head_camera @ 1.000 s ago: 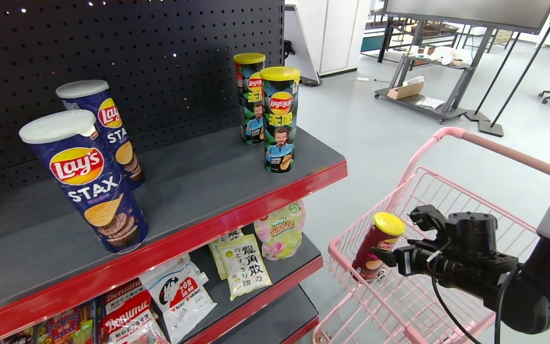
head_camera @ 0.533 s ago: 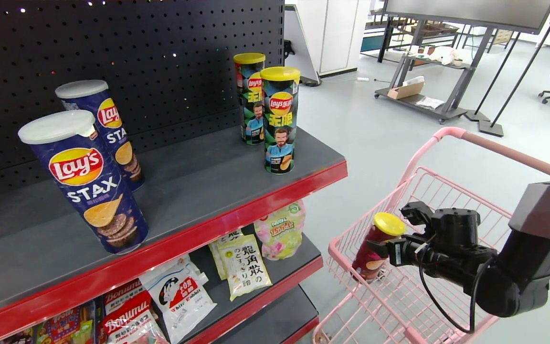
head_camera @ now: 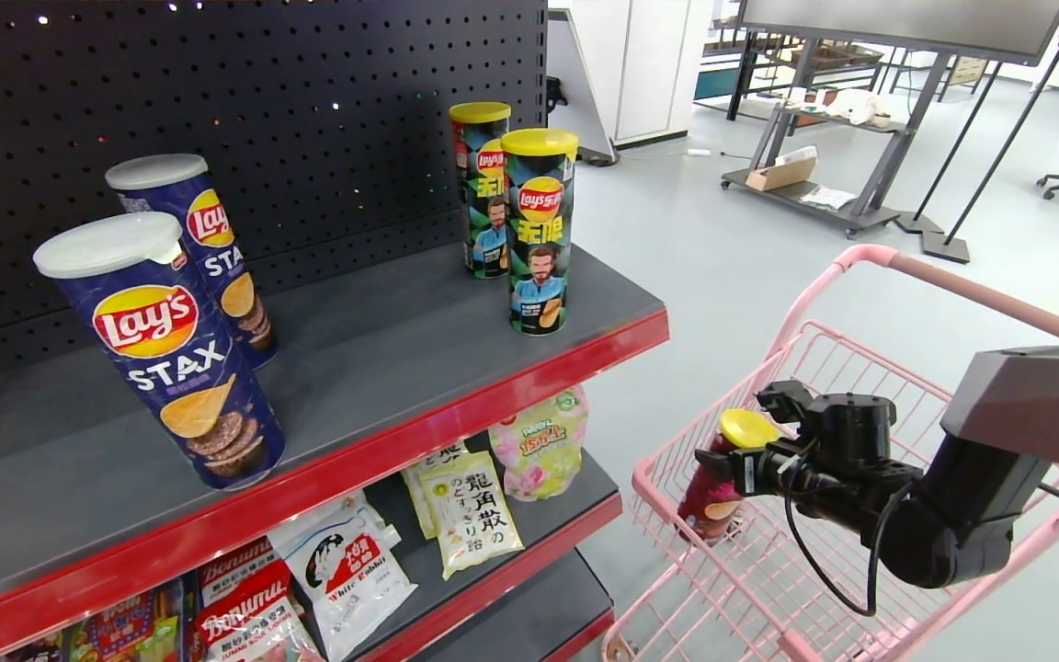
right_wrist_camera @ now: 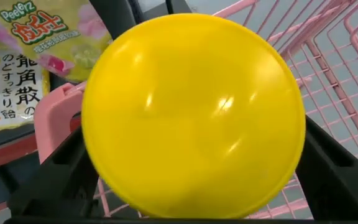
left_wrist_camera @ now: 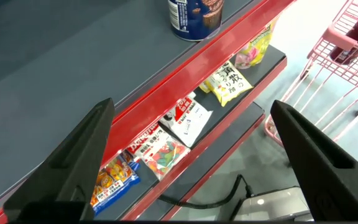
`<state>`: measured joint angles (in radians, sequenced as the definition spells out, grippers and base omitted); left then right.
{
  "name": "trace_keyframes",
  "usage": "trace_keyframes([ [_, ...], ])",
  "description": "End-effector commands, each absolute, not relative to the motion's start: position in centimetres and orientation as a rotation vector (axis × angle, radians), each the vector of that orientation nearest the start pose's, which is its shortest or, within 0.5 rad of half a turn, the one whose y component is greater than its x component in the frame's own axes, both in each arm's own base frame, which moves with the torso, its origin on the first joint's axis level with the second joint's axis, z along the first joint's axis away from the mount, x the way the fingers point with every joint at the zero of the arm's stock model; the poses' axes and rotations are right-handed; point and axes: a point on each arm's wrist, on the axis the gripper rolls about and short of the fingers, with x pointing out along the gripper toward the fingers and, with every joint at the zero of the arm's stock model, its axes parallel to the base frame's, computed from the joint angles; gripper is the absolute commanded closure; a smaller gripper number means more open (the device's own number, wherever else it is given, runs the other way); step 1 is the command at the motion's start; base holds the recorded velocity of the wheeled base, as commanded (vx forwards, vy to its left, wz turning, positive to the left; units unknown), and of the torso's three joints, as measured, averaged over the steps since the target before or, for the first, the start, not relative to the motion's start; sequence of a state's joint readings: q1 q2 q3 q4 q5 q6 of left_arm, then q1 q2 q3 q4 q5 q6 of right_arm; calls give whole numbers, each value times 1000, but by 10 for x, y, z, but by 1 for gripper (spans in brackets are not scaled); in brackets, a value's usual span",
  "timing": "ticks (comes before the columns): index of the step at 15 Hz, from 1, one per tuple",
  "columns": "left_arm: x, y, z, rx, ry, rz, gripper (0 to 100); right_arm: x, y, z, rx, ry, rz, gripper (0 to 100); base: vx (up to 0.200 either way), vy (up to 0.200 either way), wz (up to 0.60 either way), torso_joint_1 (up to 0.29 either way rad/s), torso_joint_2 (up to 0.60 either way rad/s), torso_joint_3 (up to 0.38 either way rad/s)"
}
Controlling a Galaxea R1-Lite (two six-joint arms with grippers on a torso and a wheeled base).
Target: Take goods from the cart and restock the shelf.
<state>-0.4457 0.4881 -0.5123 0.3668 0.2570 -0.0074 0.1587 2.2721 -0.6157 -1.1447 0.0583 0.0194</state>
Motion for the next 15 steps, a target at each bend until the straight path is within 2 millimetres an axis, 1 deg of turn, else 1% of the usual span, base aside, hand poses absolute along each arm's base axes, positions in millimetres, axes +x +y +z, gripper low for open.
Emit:
trace_keyframes([
  [1, 6, 3, 186, 111, 324, -186, 0, 342, 57, -2, -1, 508, 205, 0, 0, 0, 0, 0, 0, 0],
  [2, 7, 3, 186, 112, 327, -186, 0, 344, 57, -6, 1, 516, 199, 100, 0, 0, 0, 0, 0, 0],
  [6, 7, 3, 186, 112, 327, -186, 0, 343, 61, -7, 3, 519, 203, 100, 0, 0, 0, 0, 0, 0],
  [8, 7, 3, 186, 112, 327, -186, 0, 341, 61, -1, -11, 505, 161, 100, 0, 0, 0, 0, 0, 0],
  [9, 6, 3, 186, 111, 325, -184, 0, 336, 63, 18, -26, 462, 124, 100, 0, 0, 0, 0, 0, 0],
  [11, 6, 3, 185, 111, 327, -190, 0, 317, 70, 72, -61, 359, 89, 100, 0, 0, 0, 0, 0, 0],
  [12, 6, 3, 185, 111, 327, -190, 0, 314, 70, 83, -68, 336, 86, 100, 0, 0, 0, 0, 0, 0],
  [13, 6, 4, 185, 109, 324, -191, 0, 303, 67, 134, -96, 241, 68, 100, 0, 0, 0, 0, 0, 0],
  [14, 5, 4, 185, 108, 321, -191, 0, 293, 63, 165, -127, 199, 53, 100, 0, 0, 0, 0, 0, 0],
  [15, 4, 4, 185, 105, 316, -192, 0, 273, 58, 195, -164, 203, 49, 100, 0, 0, 0, 0, 0, 0],
])
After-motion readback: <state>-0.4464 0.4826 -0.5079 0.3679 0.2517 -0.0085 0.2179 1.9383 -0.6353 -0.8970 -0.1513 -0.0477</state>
